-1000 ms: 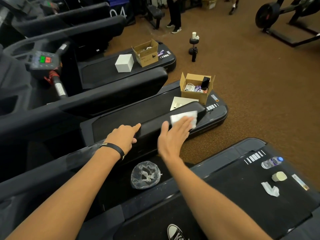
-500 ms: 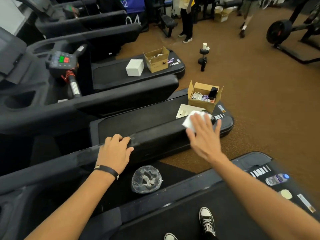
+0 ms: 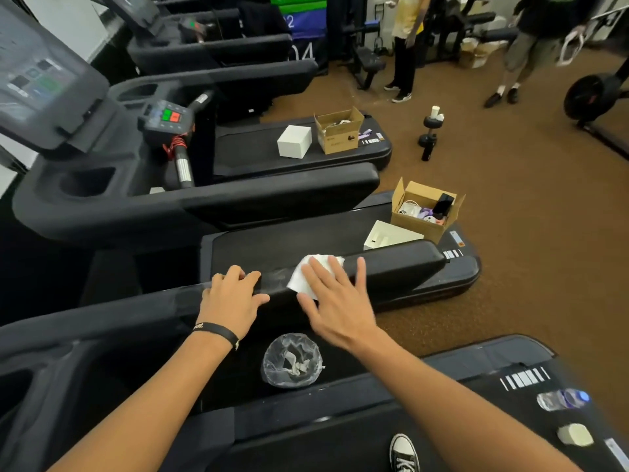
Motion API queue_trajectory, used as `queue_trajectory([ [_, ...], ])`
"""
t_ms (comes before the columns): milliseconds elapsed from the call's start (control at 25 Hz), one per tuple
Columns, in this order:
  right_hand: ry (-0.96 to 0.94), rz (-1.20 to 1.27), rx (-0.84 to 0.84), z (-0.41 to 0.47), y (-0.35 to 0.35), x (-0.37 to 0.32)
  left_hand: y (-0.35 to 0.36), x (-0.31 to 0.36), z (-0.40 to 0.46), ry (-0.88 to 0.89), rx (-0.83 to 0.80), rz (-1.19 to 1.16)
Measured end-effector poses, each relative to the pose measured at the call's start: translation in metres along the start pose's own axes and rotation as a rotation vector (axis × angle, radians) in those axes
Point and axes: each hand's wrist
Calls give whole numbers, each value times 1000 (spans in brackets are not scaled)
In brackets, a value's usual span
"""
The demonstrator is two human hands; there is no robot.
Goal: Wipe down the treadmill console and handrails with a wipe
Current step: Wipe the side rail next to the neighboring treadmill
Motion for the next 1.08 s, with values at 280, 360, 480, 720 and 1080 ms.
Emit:
queue_trajectory([
  [280, 228, -55, -13, -25, -19, 100, -9, -72, -19, -94, 109, 16],
  [360, 235, 11, 11, -21, -15, 75, -6, -78, -24, -107, 100, -2],
  [480, 147, 46, -13, -11, -5, 20, -6, -72, -24, -144, 103, -15],
  [720, -68, 60, -109, 9, 5, -54, -8, -74, -21, -170, 77, -15],
  [1080, 135, -8, -150, -14, -53, 101, -10, -77, -20, -161, 40, -22],
])
Point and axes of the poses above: each hand's wrist, its own z-axis towards the middle knuckle, its own y-axis out of the palm, x = y × z, and after that the axes turned 5 degrees about -y, right-handed
